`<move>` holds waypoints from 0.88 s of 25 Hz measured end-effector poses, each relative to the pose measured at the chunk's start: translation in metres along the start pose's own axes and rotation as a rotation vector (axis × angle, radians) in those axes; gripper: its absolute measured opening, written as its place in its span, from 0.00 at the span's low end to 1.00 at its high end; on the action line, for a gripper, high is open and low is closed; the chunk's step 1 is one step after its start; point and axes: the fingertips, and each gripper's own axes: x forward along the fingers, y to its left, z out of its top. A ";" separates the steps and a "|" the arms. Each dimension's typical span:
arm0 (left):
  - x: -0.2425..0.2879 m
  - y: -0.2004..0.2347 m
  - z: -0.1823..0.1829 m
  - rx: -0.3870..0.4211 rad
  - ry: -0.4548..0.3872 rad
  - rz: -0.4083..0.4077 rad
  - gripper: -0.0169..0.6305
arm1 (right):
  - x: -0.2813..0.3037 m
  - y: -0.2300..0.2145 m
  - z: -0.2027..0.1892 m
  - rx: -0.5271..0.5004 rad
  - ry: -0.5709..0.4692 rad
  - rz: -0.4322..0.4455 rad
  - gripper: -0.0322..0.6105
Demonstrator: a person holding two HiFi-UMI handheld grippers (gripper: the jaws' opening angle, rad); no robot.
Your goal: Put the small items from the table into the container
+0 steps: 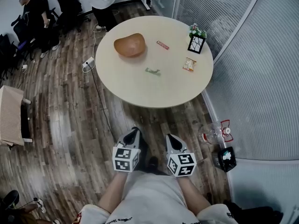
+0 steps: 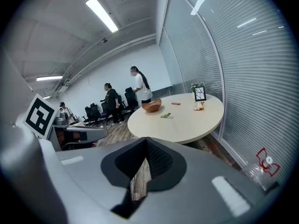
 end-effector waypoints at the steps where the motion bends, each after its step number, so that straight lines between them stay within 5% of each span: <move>1: 0.009 0.004 0.003 -0.005 0.003 -0.004 0.03 | 0.008 -0.003 0.003 -0.003 0.006 -0.002 0.05; 16: 0.187 0.109 0.126 0.048 0.030 -0.102 0.03 | 0.218 -0.043 0.120 -0.061 0.069 -0.008 0.05; 22: 0.233 0.151 0.162 0.064 0.061 -0.124 0.03 | 0.289 -0.066 0.134 -0.009 0.142 -0.020 0.10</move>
